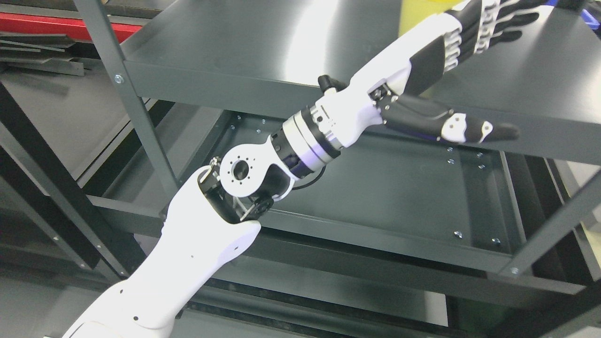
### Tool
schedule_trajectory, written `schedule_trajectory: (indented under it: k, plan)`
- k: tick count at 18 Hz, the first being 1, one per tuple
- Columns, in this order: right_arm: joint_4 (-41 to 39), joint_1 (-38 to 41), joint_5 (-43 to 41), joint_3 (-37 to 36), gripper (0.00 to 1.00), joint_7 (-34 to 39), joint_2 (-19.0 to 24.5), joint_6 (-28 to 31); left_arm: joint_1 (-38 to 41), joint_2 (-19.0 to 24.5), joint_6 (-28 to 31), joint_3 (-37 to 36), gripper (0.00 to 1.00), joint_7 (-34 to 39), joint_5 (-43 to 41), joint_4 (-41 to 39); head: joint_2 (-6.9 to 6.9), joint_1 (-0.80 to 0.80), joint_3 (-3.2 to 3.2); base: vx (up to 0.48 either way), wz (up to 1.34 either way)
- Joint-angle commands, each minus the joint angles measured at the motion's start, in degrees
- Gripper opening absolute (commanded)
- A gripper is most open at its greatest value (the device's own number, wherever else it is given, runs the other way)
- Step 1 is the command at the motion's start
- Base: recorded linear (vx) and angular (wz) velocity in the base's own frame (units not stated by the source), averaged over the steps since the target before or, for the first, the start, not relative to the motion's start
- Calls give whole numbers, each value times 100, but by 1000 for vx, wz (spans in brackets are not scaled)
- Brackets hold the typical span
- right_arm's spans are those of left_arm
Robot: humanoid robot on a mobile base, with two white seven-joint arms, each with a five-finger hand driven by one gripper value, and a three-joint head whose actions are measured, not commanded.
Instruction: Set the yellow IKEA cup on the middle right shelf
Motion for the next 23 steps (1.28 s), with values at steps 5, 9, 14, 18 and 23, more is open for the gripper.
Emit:
schedule_trajectory:
  k: [5, 9, 14, 18, 23]
  plan:
    - [0, 75, -141, 97, 99, -4, -100, 5, 958, 338, -807, -1255, 99, -48, -85, -117, 0, 0, 0, -103, -189]
    - [0, 75, -141, 97, 99, -4, -100, 5, 1915, 303, -816, -1292, 99, -39, -847, 66, 0, 0, 0, -100, -137]
    - [0, 75, -141, 97, 99, -4, -100, 5, 3076, 119, -816, 58, 99, 14, -1577, 751, 0, 0, 0, -118, 56]
    - [0, 75, -141, 97, 99, -4, -100, 5, 3534, -450, -633, 1957, 99, 31, -2534, 1279, 0, 0, 0, -133, 129]
    - [0, 75, -141, 97, 99, -4, -100, 5, 3632, -450, -439, 2452, 99, 2081, -2633, 1298, 0, 0, 0, -108, 37]
